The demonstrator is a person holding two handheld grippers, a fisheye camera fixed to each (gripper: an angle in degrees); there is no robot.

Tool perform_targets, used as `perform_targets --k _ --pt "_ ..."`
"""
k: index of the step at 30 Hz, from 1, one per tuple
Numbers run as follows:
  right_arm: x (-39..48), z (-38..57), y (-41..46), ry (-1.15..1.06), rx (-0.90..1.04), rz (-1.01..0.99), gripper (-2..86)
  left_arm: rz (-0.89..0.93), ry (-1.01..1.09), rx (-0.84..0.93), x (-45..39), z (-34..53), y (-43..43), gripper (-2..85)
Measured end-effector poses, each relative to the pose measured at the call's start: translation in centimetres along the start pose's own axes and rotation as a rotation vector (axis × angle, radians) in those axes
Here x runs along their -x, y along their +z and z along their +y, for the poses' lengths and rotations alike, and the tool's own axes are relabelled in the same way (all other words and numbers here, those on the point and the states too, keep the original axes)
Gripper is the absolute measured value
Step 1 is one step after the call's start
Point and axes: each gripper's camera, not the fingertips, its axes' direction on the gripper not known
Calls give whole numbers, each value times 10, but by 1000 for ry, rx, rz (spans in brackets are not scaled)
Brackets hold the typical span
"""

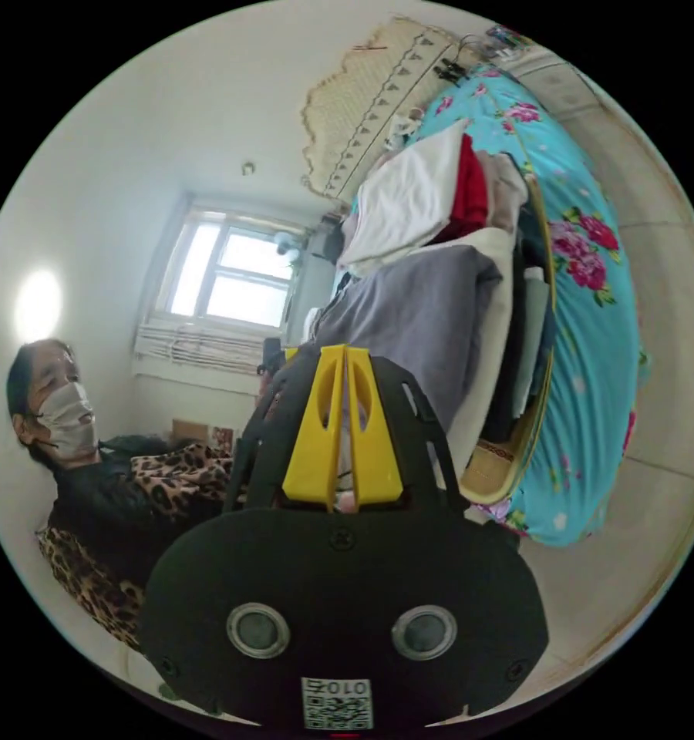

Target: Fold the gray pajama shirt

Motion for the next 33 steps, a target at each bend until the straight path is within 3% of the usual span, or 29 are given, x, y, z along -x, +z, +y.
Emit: perform_targets --k 3,5,6,7,9,13,19,22,24,26,28,32,33 --pt "-17 -21 45 -35 88 -69 26 -53 -10 164 17 -23 60 -1" --pt "-63 -22 85 100 197 81 25 -126 -132 175 54 -14 67 -1" --pt "-72 -21 89 112 203 62 25 34 -198 88 72 -1 53 -1" --pt "-85 -16 85 156 164 -18 25 61 -214 33 75 7 41 -2" --pt "-86 -10 73 141 114 -50 23 2 -147 -169 61 34 -23 -2" --pt "-85 -11 60 162 147 -3 22 -222 -229 -258 41 57 -86 -2" --pt "-39 -18 40 42 36 -46 23 -223 72 -112 -42 10 2 -2" --pt "-8 -33 39 -69 -5 -147 23 -151 0 35 -14 -3 67 -2" --pt "9 -52 58 -115 59 -133 22 -292 -89 128 25 1 97 -2" --pt "21 -82 99 -159 204 -61 22 -154 -147 79 46 8 95 -2" --pt "20 -100 127 -196 244 -73 22 -132 -130 59 47 9 93 -2" --pt "-27 -139 158 -163 190 -202 19 -94 -110 57 50 6 92 -2" --pt "-40 -143 162 -136 191 -147 18 -60 -123 53 54 5 92 -2"
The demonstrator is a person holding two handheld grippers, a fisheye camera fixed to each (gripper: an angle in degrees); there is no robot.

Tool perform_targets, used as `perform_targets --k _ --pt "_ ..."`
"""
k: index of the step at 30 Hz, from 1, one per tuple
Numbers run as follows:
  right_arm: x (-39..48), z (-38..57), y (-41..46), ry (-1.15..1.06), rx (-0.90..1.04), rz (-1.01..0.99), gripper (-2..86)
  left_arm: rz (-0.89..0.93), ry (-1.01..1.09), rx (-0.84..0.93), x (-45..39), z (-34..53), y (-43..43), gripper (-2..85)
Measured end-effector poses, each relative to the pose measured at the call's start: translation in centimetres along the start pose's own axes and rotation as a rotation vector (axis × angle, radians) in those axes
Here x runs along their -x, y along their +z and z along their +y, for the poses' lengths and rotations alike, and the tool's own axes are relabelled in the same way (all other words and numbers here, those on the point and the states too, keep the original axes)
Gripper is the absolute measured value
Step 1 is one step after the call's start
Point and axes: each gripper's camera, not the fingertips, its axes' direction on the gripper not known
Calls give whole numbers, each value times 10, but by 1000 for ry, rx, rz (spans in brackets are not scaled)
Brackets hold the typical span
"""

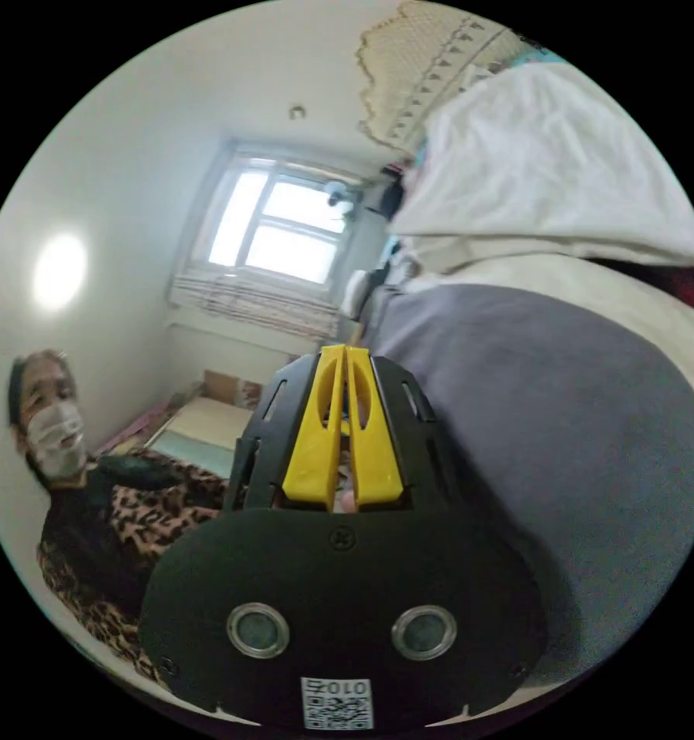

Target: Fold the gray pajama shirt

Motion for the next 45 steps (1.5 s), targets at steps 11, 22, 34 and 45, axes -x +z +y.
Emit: perform_targets --k 11,22,34,45 --pt "-61 6 -29 28 -150 -192 21 -88 236 -126 -121 -69 -25 -2" --pt "-123 56 -31 299 -175 282 21 -382 12 -148 -90 -137 -14 -1" --pt "-168 118 -13 331 -346 217 19 -526 108 -175 -183 -134 -38 -2" --pt "-121 207 63 68 -373 243 22 -375 25 -491 -266 -33 -128 -2"
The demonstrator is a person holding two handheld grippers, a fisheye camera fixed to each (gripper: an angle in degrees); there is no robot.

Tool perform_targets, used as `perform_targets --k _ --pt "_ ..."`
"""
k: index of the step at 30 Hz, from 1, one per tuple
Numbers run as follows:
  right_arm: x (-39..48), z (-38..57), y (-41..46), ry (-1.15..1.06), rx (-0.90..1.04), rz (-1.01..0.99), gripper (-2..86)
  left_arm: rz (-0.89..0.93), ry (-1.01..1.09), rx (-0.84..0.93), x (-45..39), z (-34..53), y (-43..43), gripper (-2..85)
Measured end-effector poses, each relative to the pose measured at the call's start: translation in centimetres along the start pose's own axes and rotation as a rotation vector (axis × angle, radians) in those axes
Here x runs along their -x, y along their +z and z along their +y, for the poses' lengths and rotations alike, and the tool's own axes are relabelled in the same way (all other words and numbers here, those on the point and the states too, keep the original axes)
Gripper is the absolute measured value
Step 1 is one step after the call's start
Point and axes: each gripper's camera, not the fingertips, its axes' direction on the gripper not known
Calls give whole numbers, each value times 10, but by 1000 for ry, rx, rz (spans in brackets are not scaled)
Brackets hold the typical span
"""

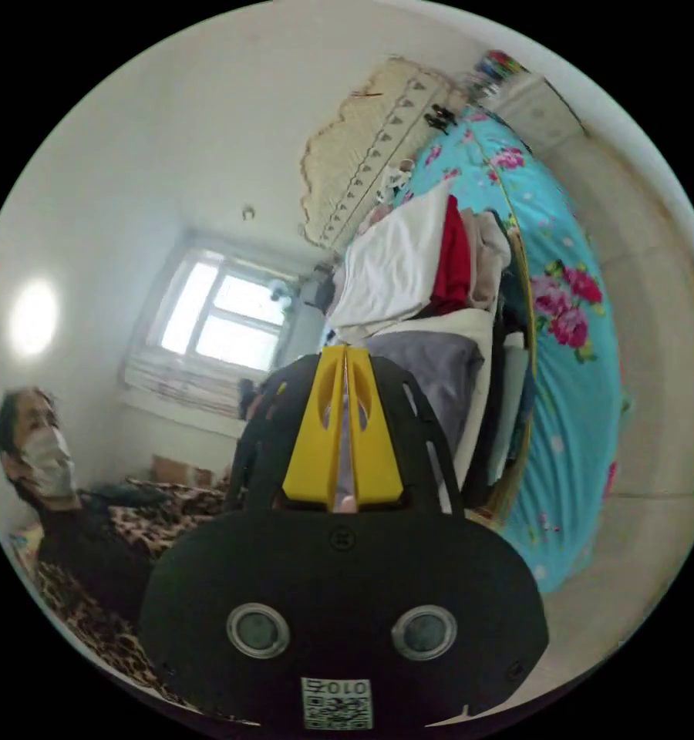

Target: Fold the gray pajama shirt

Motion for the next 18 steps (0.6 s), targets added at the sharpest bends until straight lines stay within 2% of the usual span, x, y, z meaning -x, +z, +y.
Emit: perform_targets --k 2,3,5,7,8,11,13,16,18 --pt "92 37 -3 -258 22 340 24 -51 67 -24 -30 30 -47 -2" --pt "118 50 -2 -337 6 433 24 -112 123 -36 -57 55 -75 -2" --pt "198 118 17 -679 -154 705 28 -225 228 -43 -101 97 -110 -2" --pt "216 163 45 -835 -308 785 35 -401 316 -78 -143 138 -138 -2" --pt "220 185 67 -924 -338 753 41 -477 320 -134 -162 162 -156 -2" --pt "235 217 114 -947 -284 600 50 -343 315 -197 -181 195 -195 -2" --pt "254 246 133 -1011 -300 608 67 -310 332 -229 -190 199 -217 -2" --pt "282 308 165 -1153 -415 739 81 -416 488 -358 -225 206 -257 -2" --pt "288 332 191 -1198 -402 638 77 -393 572 -496 -235 222 -299 -3"
